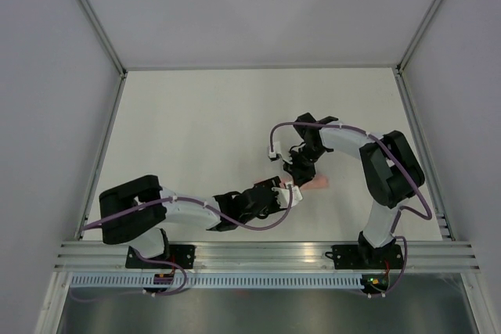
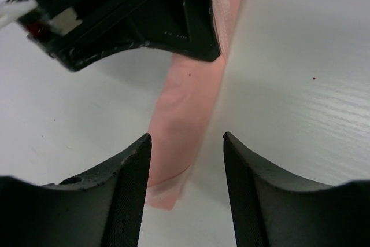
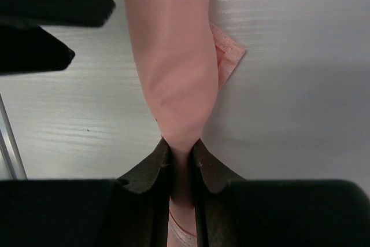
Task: Fold the napkin, place the utensils inside, and roll it up
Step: Roll the napkin with the utensil
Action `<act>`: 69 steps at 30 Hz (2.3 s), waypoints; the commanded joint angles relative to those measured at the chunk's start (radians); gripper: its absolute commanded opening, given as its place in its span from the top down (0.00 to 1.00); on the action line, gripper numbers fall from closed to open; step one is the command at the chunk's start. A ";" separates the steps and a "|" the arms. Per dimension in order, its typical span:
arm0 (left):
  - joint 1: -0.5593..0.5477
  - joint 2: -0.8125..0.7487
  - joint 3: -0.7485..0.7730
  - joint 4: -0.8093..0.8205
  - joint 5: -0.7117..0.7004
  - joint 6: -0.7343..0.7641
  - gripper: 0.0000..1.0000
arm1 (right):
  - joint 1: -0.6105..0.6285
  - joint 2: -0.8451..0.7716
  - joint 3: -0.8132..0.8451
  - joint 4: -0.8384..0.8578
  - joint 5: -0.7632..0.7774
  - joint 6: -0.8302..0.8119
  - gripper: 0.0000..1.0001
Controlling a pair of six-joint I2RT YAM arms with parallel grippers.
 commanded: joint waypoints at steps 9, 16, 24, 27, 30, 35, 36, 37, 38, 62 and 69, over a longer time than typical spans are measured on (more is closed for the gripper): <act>-0.023 0.167 0.152 -0.005 0.013 0.269 0.36 | -0.003 0.103 0.040 -0.041 0.011 -0.037 0.81; 0.003 0.252 0.191 -0.009 0.039 0.297 0.36 | -0.008 0.144 0.068 -0.070 0.008 -0.049 0.81; 0.063 0.284 0.251 -0.190 0.167 0.217 0.56 | -0.014 0.185 0.111 -0.128 0.008 -0.077 0.81; 0.078 0.302 0.298 -0.309 0.236 0.181 0.70 | -0.017 0.196 0.122 -0.141 0.007 -0.084 0.80; 0.088 0.325 0.343 -0.388 0.294 0.158 0.81 | -0.018 0.204 0.131 -0.147 0.004 -0.084 0.76; 0.109 0.352 0.387 -0.508 0.381 0.113 0.87 | -0.029 0.198 0.163 -0.155 -0.002 -0.075 0.57; 0.114 0.358 0.392 -0.518 0.392 0.096 0.87 | -0.032 0.193 0.171 -0.155 -0.009 -0.069 0.50; 0.117 0.364 0.398 -0.537 0.400 0.085 0.87 | -0.037 0.189 0.177 -0.156 -0.013 -0.063 0.47; 0.127 0.367 0.401 -0.546 0.412 0.073 0.87 | -0.049 0.186 0.197 -0.159 -0.019 -0.058 0.43; 0.206 0.566 0.623 -0.779 0.216 -0.345 0.81 | -0.380 0.005 0.514 -0.171 -0.130 0.285 0.28; 0.275 0.597 0.718 -0.897 0.197 -0.473 0.78 | -0.433 -0.015 0.510 -0.208 -0.140 0.273 0.28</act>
